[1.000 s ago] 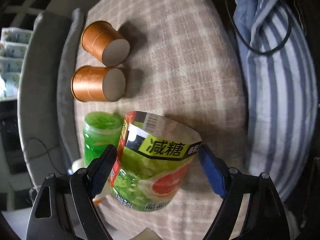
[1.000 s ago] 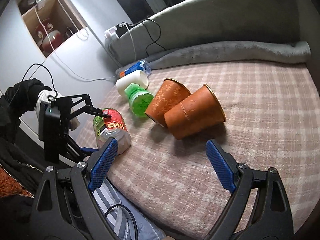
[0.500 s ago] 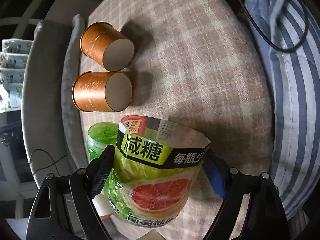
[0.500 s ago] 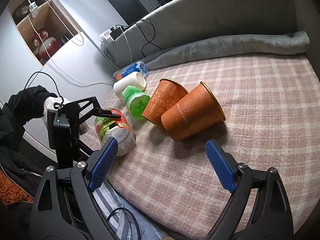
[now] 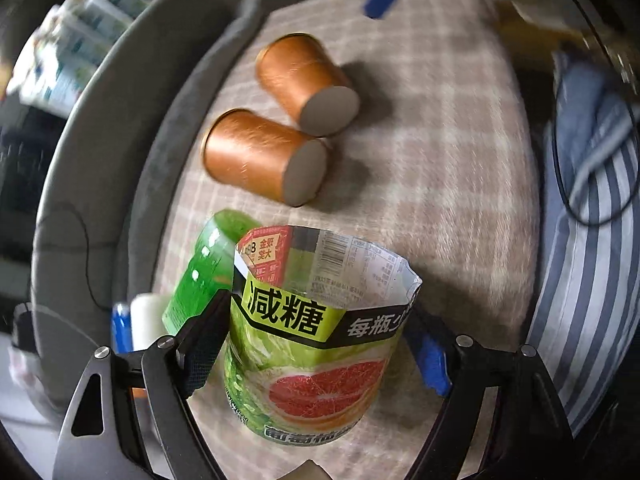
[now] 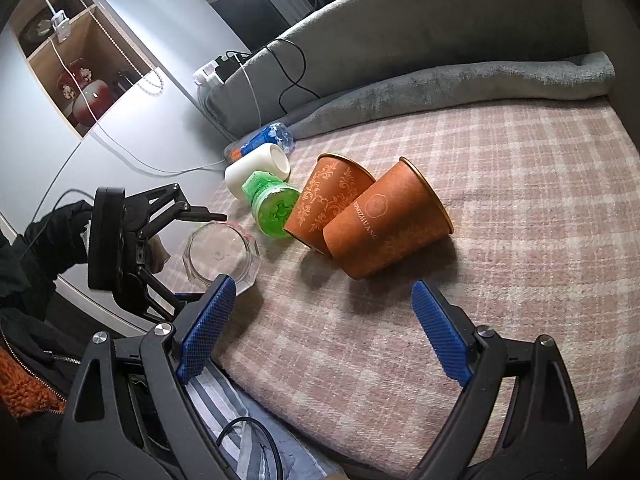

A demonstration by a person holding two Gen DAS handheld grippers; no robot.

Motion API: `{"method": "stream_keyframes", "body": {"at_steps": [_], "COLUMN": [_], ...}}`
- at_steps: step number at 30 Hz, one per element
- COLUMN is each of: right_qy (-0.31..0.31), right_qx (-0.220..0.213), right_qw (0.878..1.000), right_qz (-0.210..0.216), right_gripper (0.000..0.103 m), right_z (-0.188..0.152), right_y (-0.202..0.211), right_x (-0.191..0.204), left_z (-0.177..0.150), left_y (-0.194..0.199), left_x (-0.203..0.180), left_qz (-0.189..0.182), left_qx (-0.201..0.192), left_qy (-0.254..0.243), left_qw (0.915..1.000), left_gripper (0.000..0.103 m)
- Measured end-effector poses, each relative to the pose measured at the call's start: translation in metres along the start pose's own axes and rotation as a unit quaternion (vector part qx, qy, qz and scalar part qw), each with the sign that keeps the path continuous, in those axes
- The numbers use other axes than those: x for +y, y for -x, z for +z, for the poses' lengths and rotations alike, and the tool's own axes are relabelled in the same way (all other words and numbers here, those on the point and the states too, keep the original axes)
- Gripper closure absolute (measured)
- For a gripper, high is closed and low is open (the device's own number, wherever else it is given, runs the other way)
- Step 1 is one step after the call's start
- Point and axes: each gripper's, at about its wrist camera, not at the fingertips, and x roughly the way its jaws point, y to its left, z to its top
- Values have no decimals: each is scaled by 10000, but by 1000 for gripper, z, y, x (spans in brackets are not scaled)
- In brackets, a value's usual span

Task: Flip cup upright
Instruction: 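Rotate the held cup with the left tool so its open rim faces up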

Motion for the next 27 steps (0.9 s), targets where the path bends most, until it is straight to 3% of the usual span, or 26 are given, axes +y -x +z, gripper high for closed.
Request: {"method": "stream_keyframes", "body": {"at_steps": [8, 16, 21, 27], "right_qy": [13, 25, 13, 107], "right_qx": [-14, -107, -152, -140], "right_qw": [10000, 9999, 9999, 9998], "right_qz": [42, 45, 39, 14], "right_gripper": [11, 11, 11, 11], "right_z": [-2, -4, -4, -5], "right_y": [-1, 1, 3, 2], "right_x": [8, 17, 20, 27], "left_z": [1, -6, -8, -19], "left_y": [3, 26, 35, 37], "left_x": [18, 8, 15, 18], "left_qz": [-49, -39, -64, -105], "left_qx": [-419, -819, -1144, -1474], "left_qy": [824, 1474, 1959, 2613], "left_qw": [9957, 9857, 9739, 9539], "left_gripper": [21, 21, 22, 22]}}
